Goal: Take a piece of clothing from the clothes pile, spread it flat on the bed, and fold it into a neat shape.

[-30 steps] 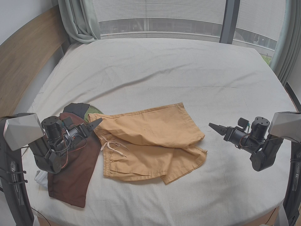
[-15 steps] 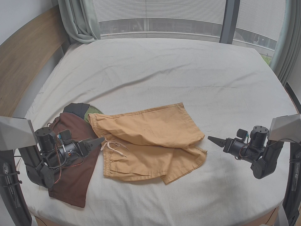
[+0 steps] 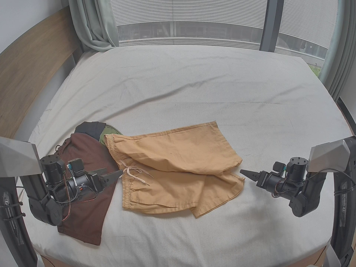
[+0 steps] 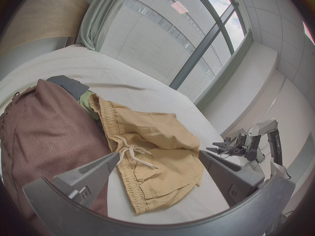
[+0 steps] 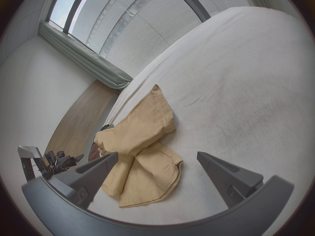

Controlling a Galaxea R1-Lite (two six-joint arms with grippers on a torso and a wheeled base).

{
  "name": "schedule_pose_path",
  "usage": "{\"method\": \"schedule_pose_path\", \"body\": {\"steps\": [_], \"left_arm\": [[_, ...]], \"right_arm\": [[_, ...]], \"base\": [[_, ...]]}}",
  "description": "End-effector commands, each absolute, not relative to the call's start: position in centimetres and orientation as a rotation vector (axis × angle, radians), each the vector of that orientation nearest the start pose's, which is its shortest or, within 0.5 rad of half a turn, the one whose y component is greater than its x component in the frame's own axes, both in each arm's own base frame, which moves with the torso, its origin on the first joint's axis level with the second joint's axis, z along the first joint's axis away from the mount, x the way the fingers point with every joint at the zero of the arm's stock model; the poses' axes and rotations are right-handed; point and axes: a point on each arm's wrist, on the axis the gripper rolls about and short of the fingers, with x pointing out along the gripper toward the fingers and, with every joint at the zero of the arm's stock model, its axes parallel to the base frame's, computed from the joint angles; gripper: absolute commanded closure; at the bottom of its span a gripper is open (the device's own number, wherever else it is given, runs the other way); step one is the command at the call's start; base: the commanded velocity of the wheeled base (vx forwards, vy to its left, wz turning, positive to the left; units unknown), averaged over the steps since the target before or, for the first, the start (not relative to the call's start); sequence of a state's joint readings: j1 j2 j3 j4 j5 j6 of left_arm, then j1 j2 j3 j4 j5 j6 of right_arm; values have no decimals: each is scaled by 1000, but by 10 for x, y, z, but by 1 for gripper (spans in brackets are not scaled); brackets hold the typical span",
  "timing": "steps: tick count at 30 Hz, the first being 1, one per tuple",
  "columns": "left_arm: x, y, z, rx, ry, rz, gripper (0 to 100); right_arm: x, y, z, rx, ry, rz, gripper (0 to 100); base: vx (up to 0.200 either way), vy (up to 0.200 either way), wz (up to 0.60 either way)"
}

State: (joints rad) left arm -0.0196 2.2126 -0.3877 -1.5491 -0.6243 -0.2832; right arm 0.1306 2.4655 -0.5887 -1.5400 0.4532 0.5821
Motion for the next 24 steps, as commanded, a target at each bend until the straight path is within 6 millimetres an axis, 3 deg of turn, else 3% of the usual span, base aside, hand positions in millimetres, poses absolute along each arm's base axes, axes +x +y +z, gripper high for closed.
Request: {"method": "schedule_pose_path", "body": {"steps": [1, 15, 16, 24], "left_arm": [[304, -19, 19, -359, 376, -596, 0], [305, -20, 20, -359, 369, -599, 0], [305, -20, 20, -359, 369, -599, 0], [304, -21, 20, -359, 372, -603, 0]], "right_arm": [[346, 62, -51, 624, 529, 454, 0], [350, 68, -66, 624, 546, 447, 0], [351, 68, -66, 624, 545, 443, 100], [353, 68, -70, 623, 543, 437, 100]], "base": [[0, 0, 0], [0, 0, 0], [0, 0, 0], [0, 0, 0]]}}
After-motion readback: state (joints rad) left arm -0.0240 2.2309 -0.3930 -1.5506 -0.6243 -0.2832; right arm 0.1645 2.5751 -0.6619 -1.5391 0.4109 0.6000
